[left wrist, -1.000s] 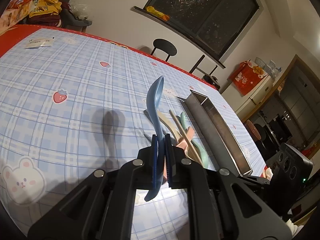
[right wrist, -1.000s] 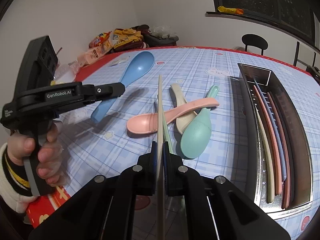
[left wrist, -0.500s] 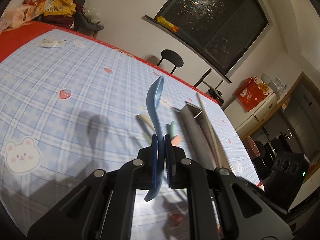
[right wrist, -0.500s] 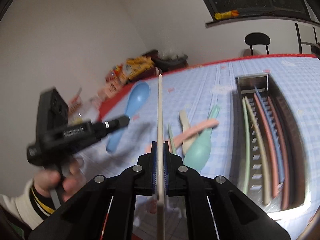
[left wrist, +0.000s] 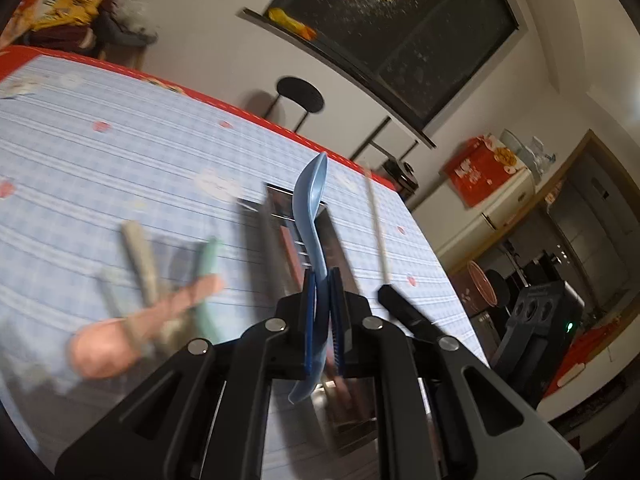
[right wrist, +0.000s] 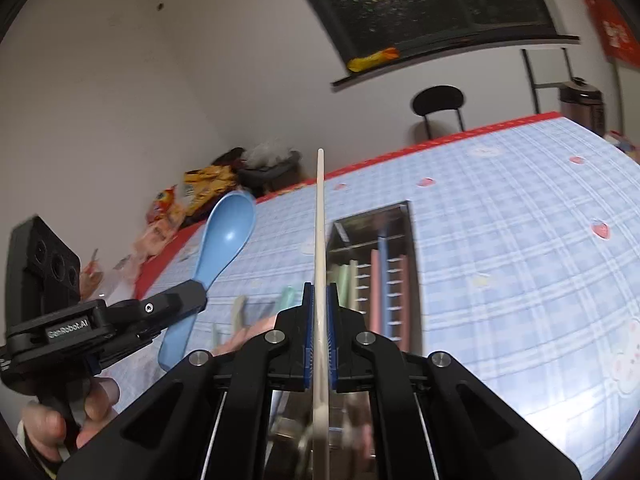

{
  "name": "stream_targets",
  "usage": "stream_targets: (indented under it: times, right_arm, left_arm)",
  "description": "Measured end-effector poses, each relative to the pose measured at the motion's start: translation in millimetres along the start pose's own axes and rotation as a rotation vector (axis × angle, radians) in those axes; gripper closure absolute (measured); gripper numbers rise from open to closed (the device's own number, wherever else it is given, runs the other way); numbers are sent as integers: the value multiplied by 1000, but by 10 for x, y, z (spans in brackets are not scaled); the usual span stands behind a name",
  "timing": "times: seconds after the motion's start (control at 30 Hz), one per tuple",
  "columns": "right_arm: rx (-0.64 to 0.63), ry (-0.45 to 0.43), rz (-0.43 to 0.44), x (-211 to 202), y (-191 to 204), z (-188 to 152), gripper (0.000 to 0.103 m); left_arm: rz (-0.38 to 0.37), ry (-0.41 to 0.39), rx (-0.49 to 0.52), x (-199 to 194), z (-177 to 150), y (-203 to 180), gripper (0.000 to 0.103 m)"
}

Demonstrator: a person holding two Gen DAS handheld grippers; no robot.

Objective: Organize utensils
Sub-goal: 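Lift the blue spoon with the left tool and lower it into the caddy, then open both tools to release the blue spoon and chopstick into the caddy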

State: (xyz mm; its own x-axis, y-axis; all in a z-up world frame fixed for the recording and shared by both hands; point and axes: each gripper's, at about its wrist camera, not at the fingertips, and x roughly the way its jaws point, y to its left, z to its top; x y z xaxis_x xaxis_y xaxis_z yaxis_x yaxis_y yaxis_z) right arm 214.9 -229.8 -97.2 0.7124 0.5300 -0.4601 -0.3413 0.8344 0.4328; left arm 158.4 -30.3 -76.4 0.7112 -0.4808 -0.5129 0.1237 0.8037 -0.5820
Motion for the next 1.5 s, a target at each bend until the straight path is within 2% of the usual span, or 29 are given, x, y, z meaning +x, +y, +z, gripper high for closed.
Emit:
stream_targets:
  times: [0.13,0.27,0.47,0.57,0.67,0.7,0.77,0.87,0.9,0.97,1.0,1.03,1.07,1.1,1.13,1.2,1.33,1.5]
  right_arm:
    - [45,46,-24,130,-133,-30,97]
    - [91,68,-55,185,-273,-39,97]
    - [96,100,-97,243,-328,-88,97]
    - [88,108,-106,249,-300,-95,97]
    - [86,118,-114,269,-296,-98,95]
    - [85,123,-112,277,-291,-103,94]
    - [82,121,-106,269,-274,-104,94]
    - [76,111,-104,243,-257,-95,80]
    - [75,108,-105,239,-250,-95,72]
    - [77,102,-94,220,-241,-91,64]
    - [73,98,-84,208,-226,-88,55]
    - [67,93,-80,193,-203,-83,38]
    - [54,82,-95,173,-170,-77,29]
    - [40,69,-109,150,-142,-68,19]
    - [29,59,-112,131,-113,-65,14]
    - [13,52,-103,112,-46,-56,6]
    - [-17,68,-82,132,82,-88,6]
    - [-150,52,-18,114,370,-171,6]
  left_arm:
    - [-17,30,-5,310,-7,-127,92]
    - [-19,58,-67,558,-6,-70,94]
    - [22,81,-60,755,-11,-38,95]
    - [40,58,-32,726,23,-55,95]
    - [64,37,-27,652,71,-11,89]
    - [74,30,-28,620,87,16,83]
    - [86,20,-26,566,105,49,79]
    - [112,4,-9,467,138,96,69]
    - [118,-1,-4,430,138,110,63]
    - [134,-15,13,340,148,139,54]
    - [141,-22,23,295,155,150,46]
    - [147,-28,30,255,165,159,37]
    - [156,-36,39,203,171,171,30]
    - [176,-50,50,131,179,184,17]
    - [195,-63,57,61,185,204,10]
    - [219,-78,78,-70,184,249,8]
    - [304,-72,132,-299,147,386,6]
    - [382,-58,164,-615,18,717,6]
